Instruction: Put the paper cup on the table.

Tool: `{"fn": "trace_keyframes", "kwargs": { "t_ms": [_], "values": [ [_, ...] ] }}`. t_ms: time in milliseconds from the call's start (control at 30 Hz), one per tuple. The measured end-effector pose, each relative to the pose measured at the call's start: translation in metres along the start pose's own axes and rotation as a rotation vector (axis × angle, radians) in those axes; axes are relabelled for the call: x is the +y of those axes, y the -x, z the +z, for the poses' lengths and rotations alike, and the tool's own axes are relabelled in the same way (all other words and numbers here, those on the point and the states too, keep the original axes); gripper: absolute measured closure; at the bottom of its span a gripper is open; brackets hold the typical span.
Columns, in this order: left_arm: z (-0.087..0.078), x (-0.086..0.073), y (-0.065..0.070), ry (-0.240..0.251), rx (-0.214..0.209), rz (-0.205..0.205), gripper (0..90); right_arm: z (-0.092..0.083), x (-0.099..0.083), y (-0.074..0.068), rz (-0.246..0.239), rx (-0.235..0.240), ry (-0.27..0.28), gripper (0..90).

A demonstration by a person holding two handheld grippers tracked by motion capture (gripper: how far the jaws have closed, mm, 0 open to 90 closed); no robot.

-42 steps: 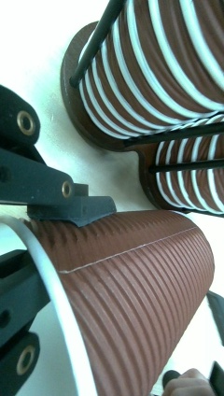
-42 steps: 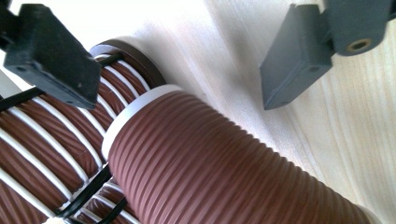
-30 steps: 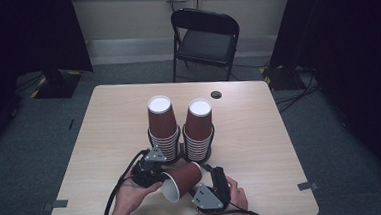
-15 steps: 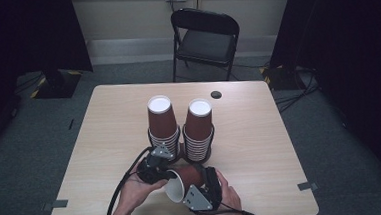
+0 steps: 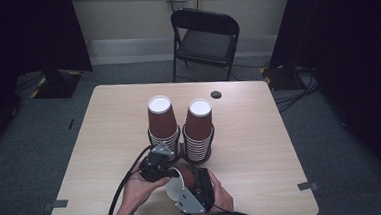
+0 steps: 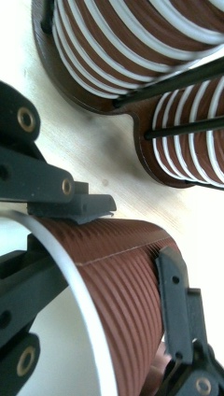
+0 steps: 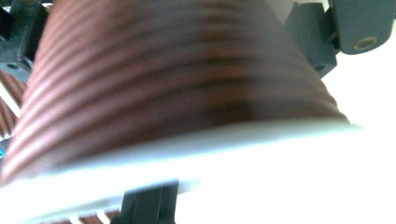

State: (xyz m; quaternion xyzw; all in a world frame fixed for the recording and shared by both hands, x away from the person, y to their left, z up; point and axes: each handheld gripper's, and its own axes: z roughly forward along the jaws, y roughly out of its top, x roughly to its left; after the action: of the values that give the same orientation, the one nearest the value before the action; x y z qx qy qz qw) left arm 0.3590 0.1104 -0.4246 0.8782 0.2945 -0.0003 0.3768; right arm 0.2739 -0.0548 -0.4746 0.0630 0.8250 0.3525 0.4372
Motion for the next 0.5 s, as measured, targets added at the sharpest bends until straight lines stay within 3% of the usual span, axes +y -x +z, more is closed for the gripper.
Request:
{"fn": "trace_keyframes", "kwargs": {
  "t_ms": [500],
  "values": [
    [0.0039, 0.0003, -0.0058, 0.007, -0.014, -0.046, 82.0, 0.0044, 0.0024, -0.0040, -0.032, -0.031, 0.014, 9.5]
  ]
}}
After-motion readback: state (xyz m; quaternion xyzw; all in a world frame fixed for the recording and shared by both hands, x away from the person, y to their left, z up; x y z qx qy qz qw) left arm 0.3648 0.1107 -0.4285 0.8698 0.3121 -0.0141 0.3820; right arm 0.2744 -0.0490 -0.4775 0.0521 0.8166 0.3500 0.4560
